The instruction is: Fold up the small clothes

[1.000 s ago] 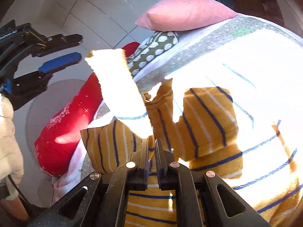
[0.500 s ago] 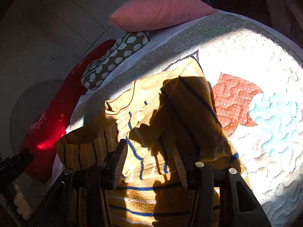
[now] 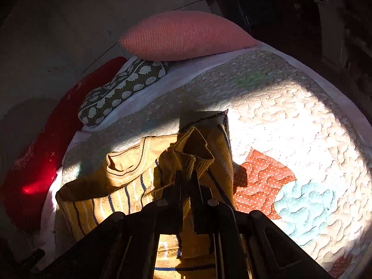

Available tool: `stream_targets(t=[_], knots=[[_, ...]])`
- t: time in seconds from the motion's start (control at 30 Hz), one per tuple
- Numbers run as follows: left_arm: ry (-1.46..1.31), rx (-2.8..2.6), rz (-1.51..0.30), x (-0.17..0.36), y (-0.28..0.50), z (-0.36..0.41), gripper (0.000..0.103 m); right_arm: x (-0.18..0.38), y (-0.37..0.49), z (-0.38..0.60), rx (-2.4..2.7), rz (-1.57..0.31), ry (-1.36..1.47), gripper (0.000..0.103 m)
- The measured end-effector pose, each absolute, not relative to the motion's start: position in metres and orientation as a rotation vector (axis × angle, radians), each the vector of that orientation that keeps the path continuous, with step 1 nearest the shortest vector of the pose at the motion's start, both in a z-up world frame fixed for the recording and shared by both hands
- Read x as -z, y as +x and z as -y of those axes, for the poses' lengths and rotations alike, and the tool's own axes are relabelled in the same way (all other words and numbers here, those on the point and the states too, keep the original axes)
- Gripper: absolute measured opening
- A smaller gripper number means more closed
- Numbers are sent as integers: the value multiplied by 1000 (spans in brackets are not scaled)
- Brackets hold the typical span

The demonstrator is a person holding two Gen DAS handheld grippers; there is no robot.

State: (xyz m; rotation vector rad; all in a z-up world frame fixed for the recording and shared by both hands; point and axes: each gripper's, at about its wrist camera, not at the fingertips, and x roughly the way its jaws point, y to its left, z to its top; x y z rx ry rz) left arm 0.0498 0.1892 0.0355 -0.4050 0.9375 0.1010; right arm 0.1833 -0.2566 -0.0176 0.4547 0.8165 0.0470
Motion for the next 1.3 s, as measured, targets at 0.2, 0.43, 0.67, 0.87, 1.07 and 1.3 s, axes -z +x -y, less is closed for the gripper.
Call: stream_targets(t=[0.2, 0.43, 0.67, 0.87, 1.07, 1.3], knots=[[-432, -85, -959, -22, 39, -183, 51, 39, 172, 291, 64, -919, 421, 16], [-421, -113, -937, -20, 20, -180, 51, -1, 124, 190, -265, -825, 355, 46], [-439, -155, -869, -34, -14, -191, 52, 36, 141, 50, -601, -905, 325, 47], [-455, -173, -836, -40, -33, -203, 57, 87, 173, 10, -520, -1050, 437, 49], [-431, -183, -817, -42, -40, -212, 57, 47, 141, 3, -835, -1063, 355, 49], [-406, -199, -802, -38, -41, -217, 60, 20, 211, 14, -422, -935, 4, 49]])
